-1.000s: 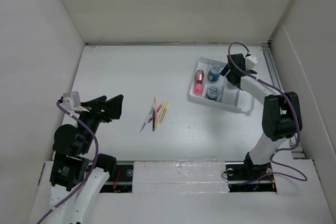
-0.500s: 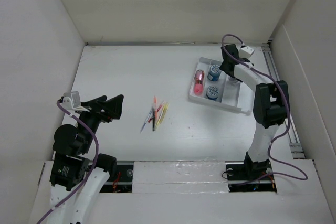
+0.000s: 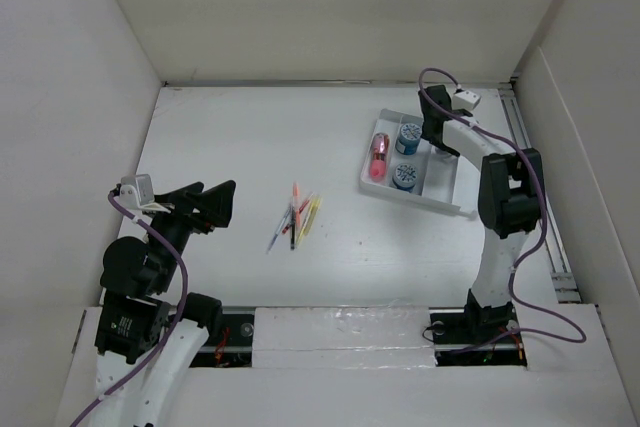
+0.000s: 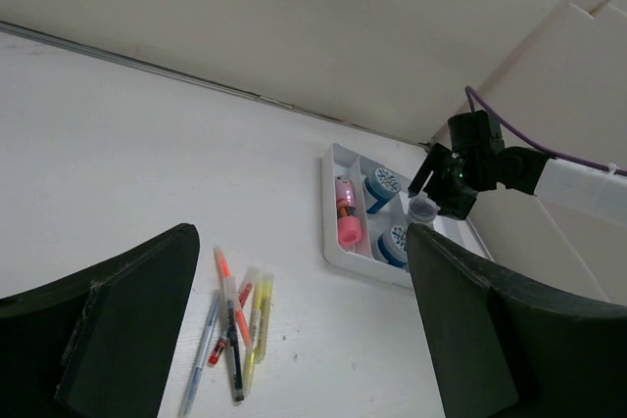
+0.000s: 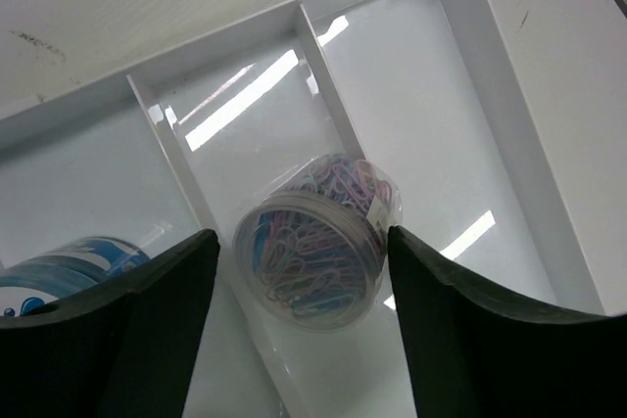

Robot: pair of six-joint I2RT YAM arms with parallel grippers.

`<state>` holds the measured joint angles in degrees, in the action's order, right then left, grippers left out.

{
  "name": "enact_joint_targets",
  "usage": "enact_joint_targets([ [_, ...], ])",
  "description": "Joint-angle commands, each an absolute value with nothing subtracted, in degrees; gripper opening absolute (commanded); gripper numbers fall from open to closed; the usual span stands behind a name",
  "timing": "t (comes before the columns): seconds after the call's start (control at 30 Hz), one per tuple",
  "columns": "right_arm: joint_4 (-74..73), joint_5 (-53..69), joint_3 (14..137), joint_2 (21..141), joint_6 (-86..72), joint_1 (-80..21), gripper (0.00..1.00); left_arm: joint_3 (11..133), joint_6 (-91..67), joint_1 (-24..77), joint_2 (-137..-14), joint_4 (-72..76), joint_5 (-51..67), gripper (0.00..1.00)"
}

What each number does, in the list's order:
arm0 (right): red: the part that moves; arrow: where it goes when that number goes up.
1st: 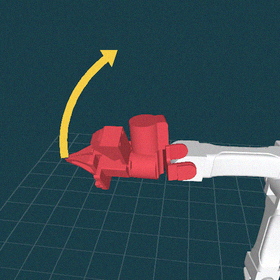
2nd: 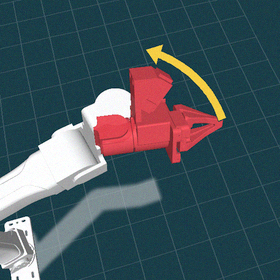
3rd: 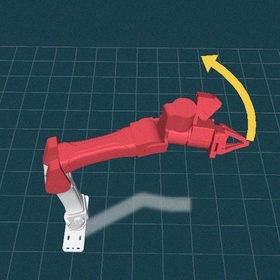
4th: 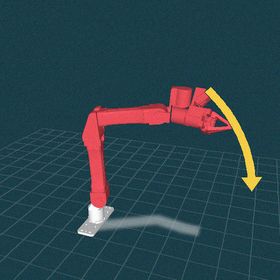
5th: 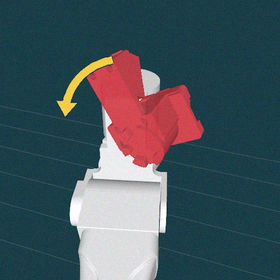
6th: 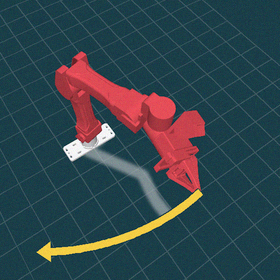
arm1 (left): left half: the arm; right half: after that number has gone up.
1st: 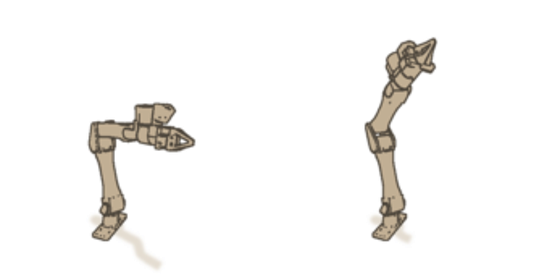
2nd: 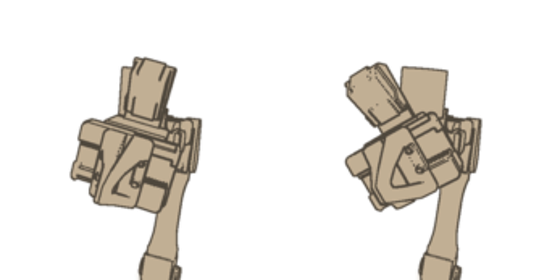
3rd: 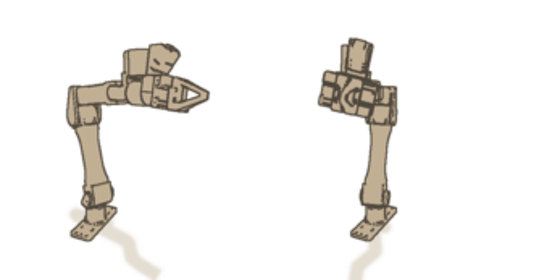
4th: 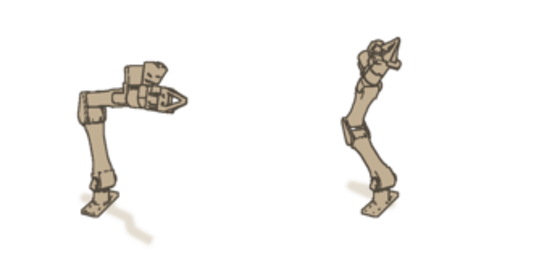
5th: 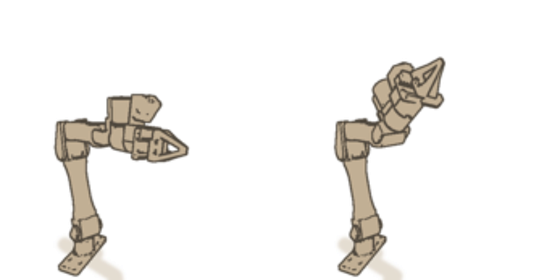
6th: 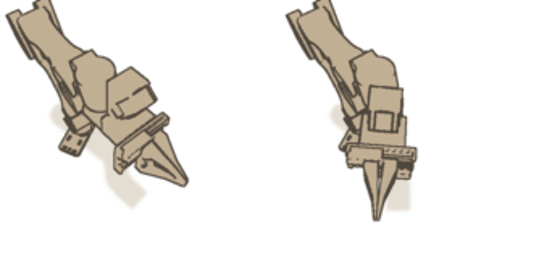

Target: Organize the desk

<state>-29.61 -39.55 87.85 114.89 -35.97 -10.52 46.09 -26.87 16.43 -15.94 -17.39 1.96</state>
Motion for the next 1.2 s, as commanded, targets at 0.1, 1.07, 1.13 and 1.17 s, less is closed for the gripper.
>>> enact_joint_targets([
  [0.1, -28.83, -39.29, 86.84, 114.26, -36.12, -9.4, 0.66, 45.62, -26.19, 16.7, -16.44, -14.5, 2.81, 0.83],
  [1.07, -12.57, -1.32, 73.56, 103.97, -42.36, 2.98, 0.5, 45.79, -26.19, 16.7, -16.0, -14.77, 2.2, 0.83],
  [1.13, -12.04, -3.51, 72.34, 103.36, -42.71, 2.99, 0.5, 45.97, -26.28, 16.7, -15.91, -14.85, 1.85, 0.83],
  [1.17, -12.04, -3.95, 71.99, 103.27, -42.89, 2.99, 0.48, 45.88, -26.28, 16.7, -16.0, -14.77, 1.93, 0.83],
])
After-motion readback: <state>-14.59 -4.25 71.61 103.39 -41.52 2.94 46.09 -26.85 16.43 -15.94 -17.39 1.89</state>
